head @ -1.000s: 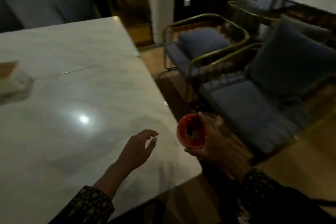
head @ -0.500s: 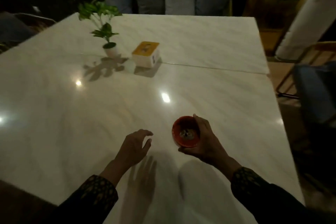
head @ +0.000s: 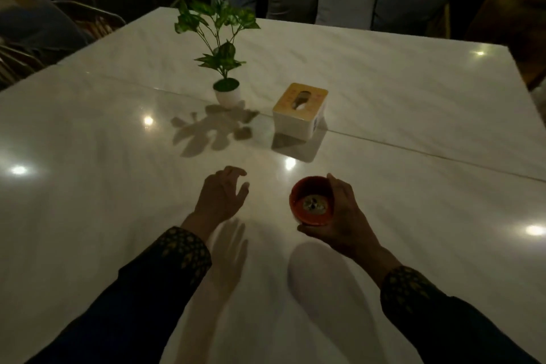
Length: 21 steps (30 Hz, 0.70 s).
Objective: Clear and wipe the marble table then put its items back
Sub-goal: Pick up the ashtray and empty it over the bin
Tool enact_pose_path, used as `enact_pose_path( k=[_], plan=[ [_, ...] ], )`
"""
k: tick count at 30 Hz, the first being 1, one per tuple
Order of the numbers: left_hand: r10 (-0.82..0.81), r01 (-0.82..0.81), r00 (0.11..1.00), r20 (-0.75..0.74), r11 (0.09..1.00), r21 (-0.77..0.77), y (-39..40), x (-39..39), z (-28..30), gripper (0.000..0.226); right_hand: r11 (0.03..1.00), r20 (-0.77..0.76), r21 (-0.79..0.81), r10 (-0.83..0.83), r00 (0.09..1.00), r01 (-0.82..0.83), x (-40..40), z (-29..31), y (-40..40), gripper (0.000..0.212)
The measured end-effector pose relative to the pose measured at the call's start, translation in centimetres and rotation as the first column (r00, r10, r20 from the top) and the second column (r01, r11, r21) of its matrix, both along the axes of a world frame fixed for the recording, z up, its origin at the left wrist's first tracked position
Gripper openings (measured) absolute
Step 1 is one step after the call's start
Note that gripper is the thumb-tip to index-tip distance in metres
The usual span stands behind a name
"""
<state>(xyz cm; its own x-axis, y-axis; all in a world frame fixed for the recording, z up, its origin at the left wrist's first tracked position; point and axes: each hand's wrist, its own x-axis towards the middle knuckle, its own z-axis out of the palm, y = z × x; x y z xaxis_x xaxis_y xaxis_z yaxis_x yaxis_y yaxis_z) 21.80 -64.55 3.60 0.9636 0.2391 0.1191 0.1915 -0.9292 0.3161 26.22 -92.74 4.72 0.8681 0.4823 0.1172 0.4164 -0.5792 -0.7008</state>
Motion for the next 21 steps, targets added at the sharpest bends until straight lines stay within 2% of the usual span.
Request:
enact_pose_path(
  k=[5, 8, 11, 14, 15, 18, 21],
  plan=[
    [-0.078, 0.078, 0.997, -0.024, 0.997, 0.016, 12.3, 7.6, -2.0, 0.043, 0.988, -0.076, 0.089, -0.123, 0.990, 0.129, 4.9, -1.6, 11.4, 0.106],
    [-0.084, 0.084, 0.996, -0.018, 0.995, 0.053, 18.5, 11.2, -3.8, 0.056, 0.978, -0.099, 0.127, -0.156, 0.983, 0.168, 8.1, -2.7, 18.2, 0.102],
    [-0.045, 0.047, 0.998, -0.037, 0.998, 0.030, 23.2, 14.6, -5.2, 0.058, 0.977, -0.109, 0.119, -0.164, 0.980, 0.177, 11.1, -4.1, 24.2, 0.110],
    [0.035, -0.042, 0.992, -0.118, 0.998, -0.056, 25.8, 16.7, -7.6, 0.058, 0.977, -0.072, 0.091, -0.184, 0.980, 0.190, 14.8, -5.1, 29.3, 0.117],
    [0.035, -0.041, 0.995, -0.098, 0.997, -0.063, 26.2, 16.7, -8.6, 0.059, 0.973, -0.043, 0.091, -0.209, 0.977, 0.212, 16.1, -5.4, 30.7, 0.117],
    [-0.061, 0.059, 0.997, 0.053, 0.997, 0.049, 26.4, 16.1, -11.1, 0.053, 0.939, 0.024, 0.094, -0.335, 0.942, 0.332, 19.4, -6.3, 33.7, 0.118],
    [-0.023, 0.020, 0.996, 0.087, 0.999, 0.037, 26.9, 16.6, -11.9, 0.050, 0.909, 0.025, 0.049, -0.415, 0.910, 0.413, 22.2, -7.4, 34.9, 0.120]
  ],
)
